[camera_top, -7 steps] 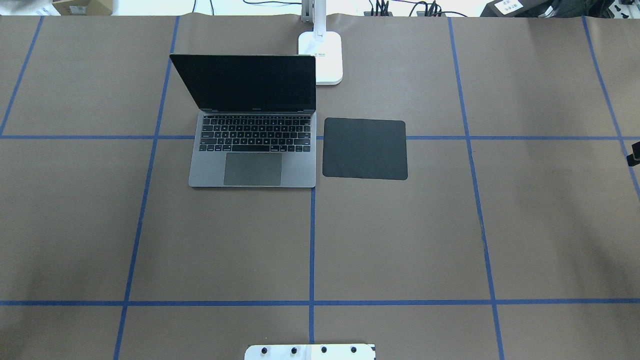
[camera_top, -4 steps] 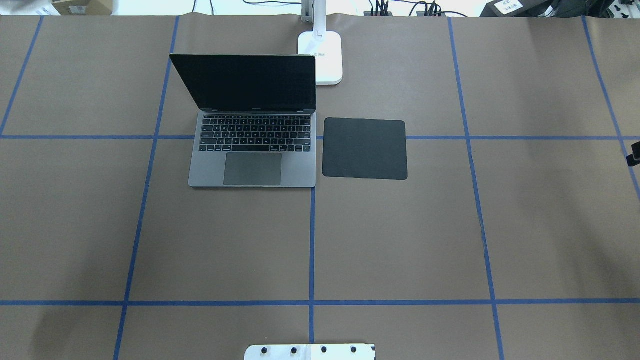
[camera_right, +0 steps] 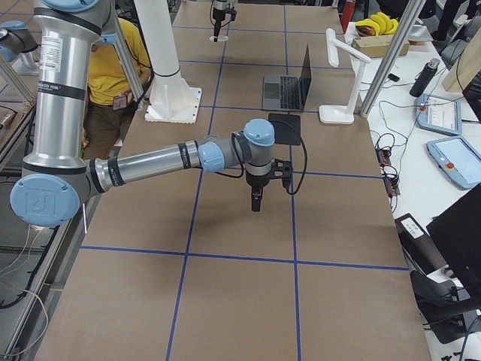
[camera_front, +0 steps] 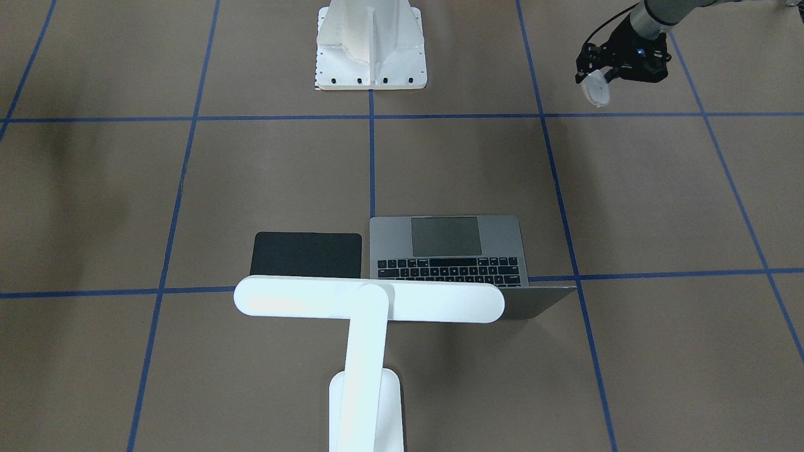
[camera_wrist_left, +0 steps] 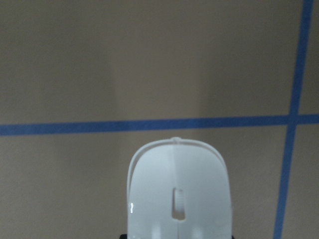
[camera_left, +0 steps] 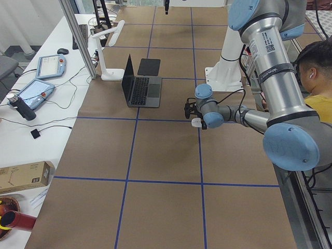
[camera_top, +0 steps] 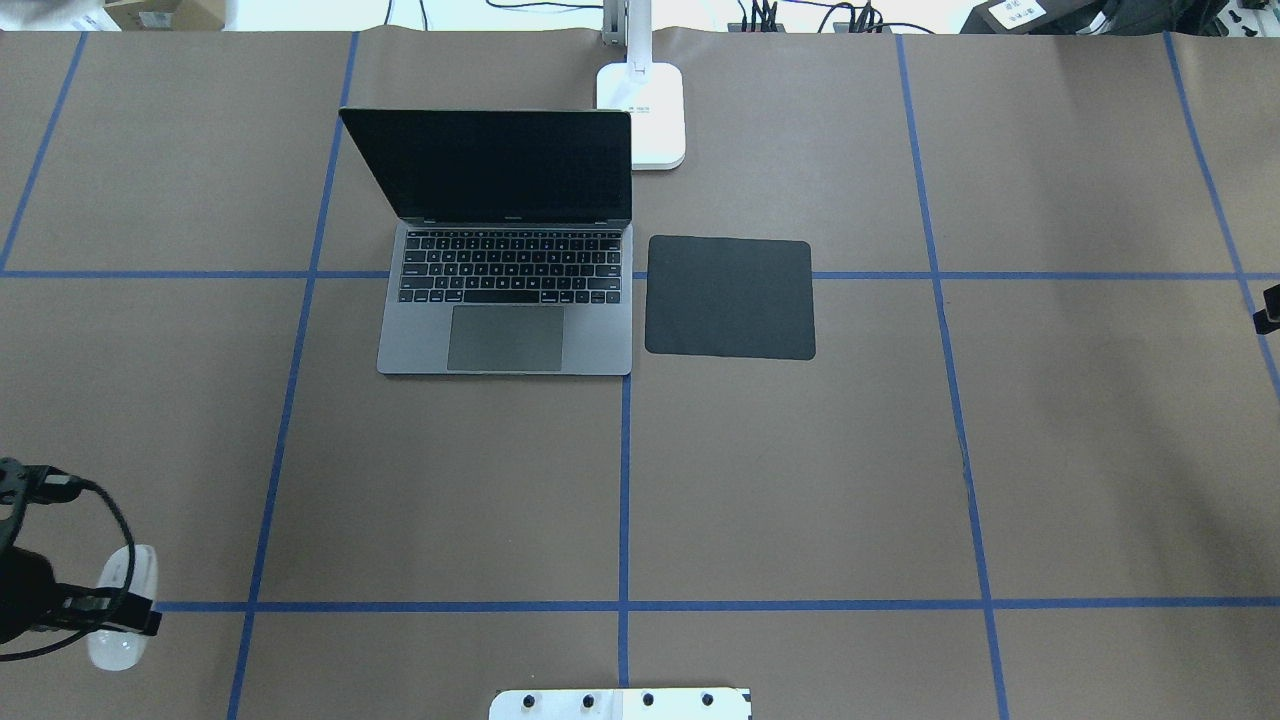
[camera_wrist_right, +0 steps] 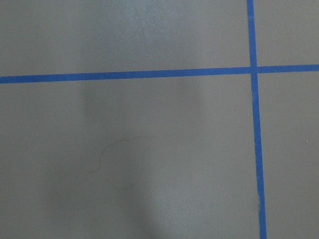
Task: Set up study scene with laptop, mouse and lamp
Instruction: 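Carry the white mouse with the left gripper toward the mouse pad, then lower the mouse onto the dark grey mouse pad and open the left gripper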
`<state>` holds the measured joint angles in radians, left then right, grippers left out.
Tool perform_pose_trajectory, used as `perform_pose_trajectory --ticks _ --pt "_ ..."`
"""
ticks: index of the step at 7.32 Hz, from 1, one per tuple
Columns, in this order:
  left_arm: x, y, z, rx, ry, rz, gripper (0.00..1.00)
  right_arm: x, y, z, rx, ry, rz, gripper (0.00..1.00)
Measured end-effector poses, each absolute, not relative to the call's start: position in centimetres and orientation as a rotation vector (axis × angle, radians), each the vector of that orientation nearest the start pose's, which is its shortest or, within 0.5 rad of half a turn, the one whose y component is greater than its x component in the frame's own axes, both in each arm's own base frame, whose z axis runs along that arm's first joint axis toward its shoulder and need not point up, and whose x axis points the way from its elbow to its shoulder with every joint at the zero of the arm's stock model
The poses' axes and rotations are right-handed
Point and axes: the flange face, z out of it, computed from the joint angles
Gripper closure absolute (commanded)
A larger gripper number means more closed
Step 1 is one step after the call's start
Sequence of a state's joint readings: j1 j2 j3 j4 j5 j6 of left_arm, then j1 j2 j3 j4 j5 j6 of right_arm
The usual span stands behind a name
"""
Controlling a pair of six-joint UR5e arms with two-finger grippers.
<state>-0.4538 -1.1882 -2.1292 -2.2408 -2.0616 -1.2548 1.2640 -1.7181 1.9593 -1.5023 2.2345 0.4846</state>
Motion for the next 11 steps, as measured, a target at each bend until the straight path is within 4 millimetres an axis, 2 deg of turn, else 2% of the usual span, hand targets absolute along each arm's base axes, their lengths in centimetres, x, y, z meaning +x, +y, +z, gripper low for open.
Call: perform_pose_trajectory --ticks 1,2,6,8,9,10,11 --pt "31.4 -25.5 44.0 -0.107 0.946 0.073 1.00 -6.4 -43.9 53.4 0.021 -0.722 0.068 0.00" --pt "34.5 -27.7 39.8 -0.102 0.944 0.062 1.00 -6.4 -43.9 53.4 0.021 -0.722 0.067 0.00" --pt "45.4 -35.8 20.3 -0.089 0.858 0.048 1.00 -6.4 -43.9 53.5 0.017 -0.721 0.068 0.00" --pt "53.2 -40.7 12.4 -0.082 0.820 0.032 1.00 -6.4 -43.9 53.7 0.011 -0.719 0.070 0.00" --pt "57.2 -43.4 9.0 -0.079 0.800 0.022 1.00 -6.4 -43.9 53.8 0.009 -0.718 0.071 0.00" --pt "60.5 -45.7 6.6 -0.069 0.792 0.015 1.00 -6.4 -43.9 53.9 0.007 -0.717 0.071 0.00" --pt "63.7 -48.3 5.1 -0.055 0.783 0.008 1.00 -6.4 -43.9 53.9 0.005 -0.716 0.072 0.00"
